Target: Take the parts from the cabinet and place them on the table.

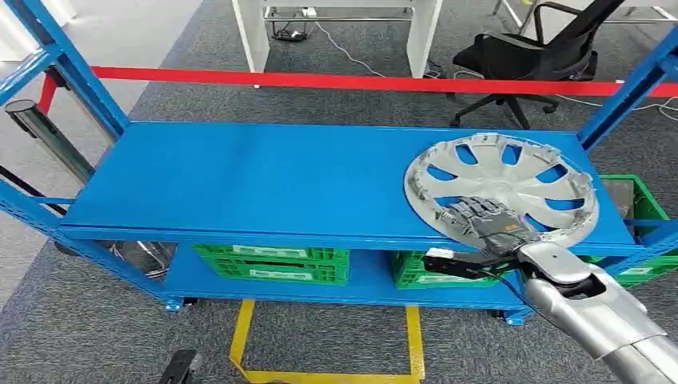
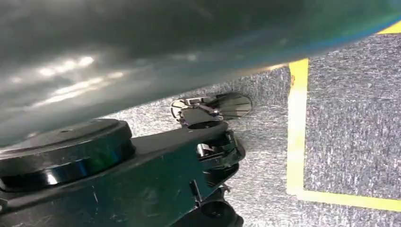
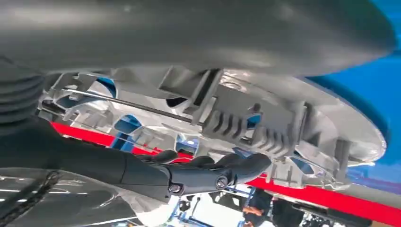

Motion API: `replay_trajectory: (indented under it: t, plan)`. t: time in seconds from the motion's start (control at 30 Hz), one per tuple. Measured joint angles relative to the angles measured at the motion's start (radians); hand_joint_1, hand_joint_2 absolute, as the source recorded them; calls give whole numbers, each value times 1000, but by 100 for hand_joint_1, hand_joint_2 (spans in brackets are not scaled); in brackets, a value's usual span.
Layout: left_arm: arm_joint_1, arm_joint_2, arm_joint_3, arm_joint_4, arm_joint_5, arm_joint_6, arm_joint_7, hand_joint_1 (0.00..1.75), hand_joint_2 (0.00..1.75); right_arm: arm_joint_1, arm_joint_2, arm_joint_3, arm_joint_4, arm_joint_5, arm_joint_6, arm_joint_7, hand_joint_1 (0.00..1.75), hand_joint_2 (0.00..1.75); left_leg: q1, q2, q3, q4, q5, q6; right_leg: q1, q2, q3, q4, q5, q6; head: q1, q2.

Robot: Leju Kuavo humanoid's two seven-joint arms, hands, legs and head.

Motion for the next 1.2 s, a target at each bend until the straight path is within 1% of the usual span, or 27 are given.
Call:
replay_trajectory:
  t: [0.67,0.97,1.0,1.07,1.2]
  plan:
    - [1,0,0,0,9,6,0,0,0,-61,1,85,90,18,8,0,0,175,0,0,0,0,0,0,0,0,0,0,0,0,0,0]
    - [2,0,1,0,12,7,0,0,0,-82,1,107,110,18,9,3,0,175,0,0,0,0,0,0,0,0,0,0,0,0,0,0]
    - [3,0,1,0,12,7,0,0,0,-83,1,109,111,18,9,3,7,175,0,0,0,0,0,0,0,0,0,0,0,0,0,0]
    - [3,0,1,0,12,8,0,0,0,-85,1,112,114,18,8,8,175,175,0,0,0,0,0,0,0,0,0,0,0,0,0,0]
    - [4,0,2,0,18,10,-2,0,0,-85,2,116,114,12,-3,27,175,175,0,0,0,0,0,0,0,0,0,0,0,0,0,0]
